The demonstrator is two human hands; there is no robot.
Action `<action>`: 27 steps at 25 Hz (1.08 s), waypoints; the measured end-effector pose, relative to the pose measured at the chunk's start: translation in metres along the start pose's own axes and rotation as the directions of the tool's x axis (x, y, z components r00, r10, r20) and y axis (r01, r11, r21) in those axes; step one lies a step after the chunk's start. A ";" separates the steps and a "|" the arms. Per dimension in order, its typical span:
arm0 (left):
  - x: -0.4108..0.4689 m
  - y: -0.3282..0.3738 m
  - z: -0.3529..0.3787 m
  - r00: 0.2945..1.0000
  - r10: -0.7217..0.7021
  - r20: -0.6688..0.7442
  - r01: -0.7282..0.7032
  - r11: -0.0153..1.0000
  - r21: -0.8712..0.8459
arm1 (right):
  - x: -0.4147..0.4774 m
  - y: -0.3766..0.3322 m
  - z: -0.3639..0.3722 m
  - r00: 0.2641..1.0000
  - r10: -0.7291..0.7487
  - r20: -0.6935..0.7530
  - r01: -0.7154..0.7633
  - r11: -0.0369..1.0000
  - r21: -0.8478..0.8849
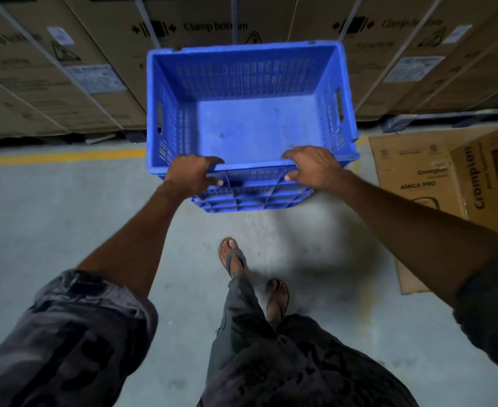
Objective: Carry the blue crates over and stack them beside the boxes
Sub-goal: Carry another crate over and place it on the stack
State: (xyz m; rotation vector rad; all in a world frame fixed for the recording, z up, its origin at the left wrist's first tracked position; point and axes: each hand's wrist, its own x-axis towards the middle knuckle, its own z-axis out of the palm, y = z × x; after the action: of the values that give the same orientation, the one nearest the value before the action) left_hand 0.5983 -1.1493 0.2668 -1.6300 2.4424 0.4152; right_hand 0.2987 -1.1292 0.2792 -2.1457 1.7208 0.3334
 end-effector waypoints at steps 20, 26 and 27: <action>0.005 0.027 0.021 0.996 -0.047 -0.071 0.055 0.990 0.130 | -0.004 0.004 0.020 0.990 -0.095 -0.106 0.080 0.987 -0.137; 0.003 0.033 0.020 0.995 -0.087 -0.057 0.094 0.987 0.131 | -0.005 0.007 0.022 0.989 -0.101 -0.106 0.086 0.987 -0.137; 0.004 0.032 0.020 0.994 -0.095 -0.059 0.102 0.987 0.128 | -0.004 0.006 0.021 0.989 -0.102 -0.106 0.088 0.987 -0.131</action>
State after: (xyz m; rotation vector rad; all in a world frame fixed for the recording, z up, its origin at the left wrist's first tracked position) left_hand 0.5667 -1.1349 0.2511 -1.7173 2.3585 0.1956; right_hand 0.2929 -1.1175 0.2608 -2.3702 1.6908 0.3083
